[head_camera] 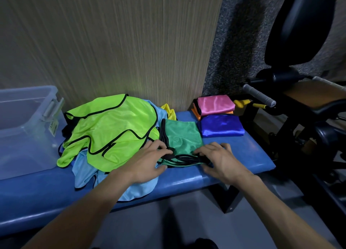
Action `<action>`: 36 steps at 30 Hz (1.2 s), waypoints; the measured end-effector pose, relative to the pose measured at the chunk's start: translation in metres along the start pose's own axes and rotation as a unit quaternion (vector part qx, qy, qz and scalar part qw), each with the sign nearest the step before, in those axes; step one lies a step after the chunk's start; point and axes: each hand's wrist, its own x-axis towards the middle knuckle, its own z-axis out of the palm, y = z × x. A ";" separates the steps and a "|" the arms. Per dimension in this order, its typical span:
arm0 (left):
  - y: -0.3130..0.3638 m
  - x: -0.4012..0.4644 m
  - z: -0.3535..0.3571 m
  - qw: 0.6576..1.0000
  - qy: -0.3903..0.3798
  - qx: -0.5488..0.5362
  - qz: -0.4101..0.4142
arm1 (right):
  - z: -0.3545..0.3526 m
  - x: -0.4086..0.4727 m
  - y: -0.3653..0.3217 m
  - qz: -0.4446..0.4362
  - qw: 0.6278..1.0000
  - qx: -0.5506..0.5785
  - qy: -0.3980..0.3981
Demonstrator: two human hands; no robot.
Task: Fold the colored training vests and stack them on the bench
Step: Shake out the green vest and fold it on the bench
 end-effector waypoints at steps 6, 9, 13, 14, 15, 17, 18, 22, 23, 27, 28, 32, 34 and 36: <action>0.000 -0.001 0.009 0.995 0.062 -0.082 -0.005 | -0.007 -0.005 -0.003 0.068 0.993 0.101 -0.005; 0.007 -0.007 0.006 0.993 0.087 -0.043 0.068 | -0.015 -0.017 0.004 0.094 0.972 0.214 -0.020; 0.023 -0.016 0.008 0.992 0.044 -0.094 0.078 | -0.023 -0.032 0.005 0.131 0.930 0.340 -0.053; 0.026 -0.018 0.010 0.990 0.036 -0.127 0.052 | -0.023 -0.034 0.004 0.134 0.926 0.351 -0.049; 0.028 -0.020 0.012 0.986 0.036 -0.158 0.027 | -0.024 -0.035 0.002 0.135 0.922 0.360 -0.044; 0.032 -0.019 0.015 0.976 0.054 -0.209 -0.022 | -0.022 -0.037 0.000 0.140 0.912 0.384 -0.032; 0.033 -0.018 0.016 0.971 0.062 -0.229 -0.043 | -0.021 -0.038 -0.002 0.146 0.905 0.398 -0.025; 0.038 -0.011 0.017 0.958 0.106 -0.243 -0.107 | -0.015 -0.035 -0.010 0.188 0.887 0.421 0.034; 0.040 -0.010 0.018 0.956 0.116 -0.240 -0.122 | -0.012 -0.032 -0.011 0.199 0.891 0.406 0.049; 0.044 0.000 0.017 0.948 0.136 -0.220 -0.184 | 0.004 -0.011 -0.014 0.250 0.907 0.328 0.081; 0.043 0.004 0.017 0.947 0.137 -0.210 -0.202 | 0.005 -0.004 -0.016 0.263 0.908 0.313 0.088; 0.037 0.018 0.014 0.939 0.110 -0.184 -0.268 | 0.007 0.017 -0.022 0.305 0.911 0.262 0.091; 0.033 0.025 0.014 0.932 0.102 -0.188 -0.293 | 0.009 0.024 -0.024 0.317 0.919 0.221 0.085; 0.031 0.030 0.012 0.927 0.092 -0.183 -0.315 | 0.010 0.029 -0.027 0.327 0.931 0.149 0.065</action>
